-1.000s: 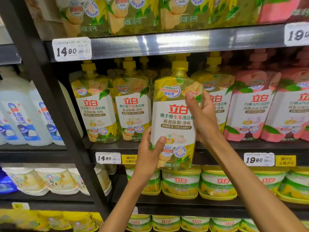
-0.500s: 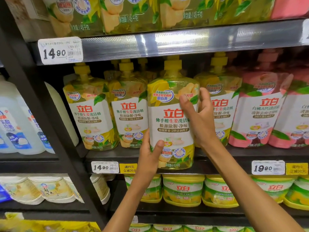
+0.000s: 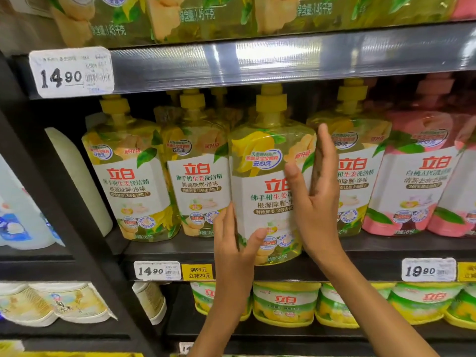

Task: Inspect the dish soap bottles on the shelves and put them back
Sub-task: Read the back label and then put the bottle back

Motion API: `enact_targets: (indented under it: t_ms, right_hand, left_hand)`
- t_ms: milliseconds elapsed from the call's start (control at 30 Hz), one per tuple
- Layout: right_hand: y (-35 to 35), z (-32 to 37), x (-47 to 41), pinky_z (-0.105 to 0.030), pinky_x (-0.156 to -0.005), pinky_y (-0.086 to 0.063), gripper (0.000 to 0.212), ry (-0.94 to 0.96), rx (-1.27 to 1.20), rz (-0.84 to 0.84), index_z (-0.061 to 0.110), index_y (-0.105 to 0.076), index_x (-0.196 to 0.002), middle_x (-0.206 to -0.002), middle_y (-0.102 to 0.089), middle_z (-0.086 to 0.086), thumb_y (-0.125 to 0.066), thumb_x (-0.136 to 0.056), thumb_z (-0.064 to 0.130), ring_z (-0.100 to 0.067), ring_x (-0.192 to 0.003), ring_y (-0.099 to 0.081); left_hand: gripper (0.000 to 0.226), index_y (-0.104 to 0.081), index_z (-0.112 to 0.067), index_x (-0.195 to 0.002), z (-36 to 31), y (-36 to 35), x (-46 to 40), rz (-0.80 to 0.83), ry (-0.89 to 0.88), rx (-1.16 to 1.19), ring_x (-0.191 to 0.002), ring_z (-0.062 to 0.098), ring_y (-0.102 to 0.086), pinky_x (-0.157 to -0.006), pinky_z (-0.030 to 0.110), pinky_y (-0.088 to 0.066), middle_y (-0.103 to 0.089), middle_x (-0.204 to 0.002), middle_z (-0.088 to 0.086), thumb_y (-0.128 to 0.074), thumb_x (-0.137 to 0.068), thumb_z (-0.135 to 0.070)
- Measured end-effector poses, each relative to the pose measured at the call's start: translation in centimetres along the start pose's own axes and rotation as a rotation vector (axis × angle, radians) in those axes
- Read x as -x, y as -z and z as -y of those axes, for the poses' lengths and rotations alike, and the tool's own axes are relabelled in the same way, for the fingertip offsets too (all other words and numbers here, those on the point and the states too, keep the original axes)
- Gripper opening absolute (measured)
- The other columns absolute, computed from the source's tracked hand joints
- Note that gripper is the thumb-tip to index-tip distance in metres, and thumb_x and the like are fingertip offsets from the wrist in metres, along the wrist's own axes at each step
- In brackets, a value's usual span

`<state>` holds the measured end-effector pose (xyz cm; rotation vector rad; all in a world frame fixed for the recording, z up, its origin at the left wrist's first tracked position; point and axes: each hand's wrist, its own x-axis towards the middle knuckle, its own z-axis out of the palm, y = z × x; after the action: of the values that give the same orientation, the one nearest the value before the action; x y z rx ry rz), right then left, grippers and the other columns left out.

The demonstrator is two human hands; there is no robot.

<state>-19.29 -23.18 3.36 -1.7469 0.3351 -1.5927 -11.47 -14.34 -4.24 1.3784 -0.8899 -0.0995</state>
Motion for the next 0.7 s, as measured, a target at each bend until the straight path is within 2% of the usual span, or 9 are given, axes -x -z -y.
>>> enact_targets:
  t_ms: [67, 133, 200, 300, 333, 400, 500, 600, 700]
  right_hand:
    - [0.2, -0.2, -0.1, -0.045, -0.118, -0.028, 0.055, 0.026, -0.016, 0.015, 0.047, -0.022, -0.139, -0.150, -0.028, 0.019, -0.053, -0.093, 0.042, -0.007, -0.145, -0.025]
    - [0.5, -0.2, -0.3, -0.049, -0.117, -0.029, 0.056, 0.025, -0.025, 0.045, 0.045, -0.024, -0.140, -0.152, -0.029, 0.015, -0.053, -0.093, 0.039, -0.012, -0.146, -0.026]
    - [0.7, -0.3, -0.3, -0.051, -0.117, -0.028, 0.058, 0.028, -0.012, 0.079, 0.045, -0.022, -0.142, -0.153, -0.026, 0.018, -0.053, -0.094, 0.037, -0.013, -0.147, -0.023]
    - [1.1, -0.6, -0.1, -0.049, -0.119, -0.024, 0.064, 0.038, 0.061, 0.143, 0.044, -0.013, -0.144, -0.153, -0.017, 0.028, -0.053, -0.096, 0.034, -0.009, -0.149, -0.016]
    - [1.3, -0.7, 0.0, -0.048, -0.120, -0.023, 0.065, 0.034, 0.081, 0.165, 0.044, -0.011, -0.145, -0.153, -0.014, 0.030, -0.053, -0.097, 0.033, -0.007, -0.149, -0.014]
    - [1.5, -0.8, 0.0, -0.042, -0.122, -0.020, 0.068, 0.027, 0.123, 0.193, 0.044, -0.007, -0.145, -0.151, -0.010, 0.033, -0.053, -0.096, 0.032, -0.004, -0.149, -0.011]
    - [1.4, -0.8, 0.0, -0.019, -0.119, -0.015, 0.066, 0.029, 0.234, 0.178, 0.040, -0.006, -0.143, -0.146, -0.008, 0.035, -0.051, -0.094, 0.036, 0.004, -0.145, -0.010]
    - [0.8, -0.5, 0.1, -0.006, -0.113, -0.010, 0.065, 0.043, 0.358, 0.133, 0.030, -0.008, -0.145, -0.147, -0.013, 0.022, -0.049, -0.094, 0.035, 0.007, -0.138, -0.011]
    - [0.4, -0.4, 0.3, -0.027, -0.113, -0.022, 0.067, 0.119, 0.512, 0.025, 0.011, -0.022, -0.149, -0.148, -0.035, -0.005, -0.053, -0.093, 0.031, -0.007, -0.135, -0.022]
  left_hand:
    - [0.076, -0.044, -0.021, -0.138, -0.3, -0.2, 0.3, -0.073, -0.023, -0.101, -0.119, -0.003, -0.042, -0.093, 0.008, -0.038, -0.044, -0.128, -0.009, -0.054, -0.075, -0.061]
    - [0.072, -0.040, -0.030, -0.138, -0.6, -0.3, 0.5, -0.132, -0.025, -0.154, -0.123, 0.003, -0.041, -0.100, 0.022, -0.041, -0.042, -0.127, -0.015, -0.054, -0.075, -0.062]
    - [0.068, -0.037, -0.033, -0.139, -0.6, -0.4, 0.4, -0.170, -0.064, -0.215, -0.124, 0.005, -0.039, -0.102, 0.030, -0.040, -0.039, -0.127, -0.016, -0.053, -0.078, -0.060]
    - [0.066, -0.039, -0.026, -0.141, -0.4, -0.7, 0.0, -0.198, -0.099, -0.264, -0.121, -0.005, -0.035, -0.101, 0.019, -0.034, -0.037, -0.125, -0.016, -0.053, -0.083, -0.054]
    - [0.067, -0.039, -0.024, -0.142, -0.4, -0.9, -0.2, -0.209, -0.104, -0.268, -0.118, -0.009, -0.032, -0.100, 0.014, -0.031, -0.036, -0.124, -0.016, -0.056, -0.084, -0.053]
    - [0.065, -0.039, -0.017, -0.143, -0.5, -1.3, -0.5, -0.229, -0.123, -0.289, -0.115, -0.009, -0.030, -0.099, 0.015, -0.029, -0.035, -0.122, -0.013, -0.056, -0.088, -0.047]
    - [0.061, -0.038, -0.012, -0.143, -0.7, -1.9, -0.5, -0.234, -0.130, -0.312, -0.120, -0.001, -0.031, -0.101, 0.023, -0.032, -0.040, -0.127, -0.006, -0.050, -0.089, -0.037]
    - [0.067, -0.032, -0.007, -0.145, -0.6, -2.3, 0.1, -0.218, -0.154, -0.434, -0.124, 0.009, -0.034, -0.102, 0.028, -0.036, -0.045, -0.135, 0.010, -0.064, -0.088, -0.020]
    - [0.075, -0.042, 0.003, -0.139, -0.3, -2.2, 0.2, -0.249, -0.228, -0.527, -0.106, 0.008, -0.039, -0.085, 0.033, -0.049, -0.050, -0.119, 0.023, -0.078, -0.075, -0.011]
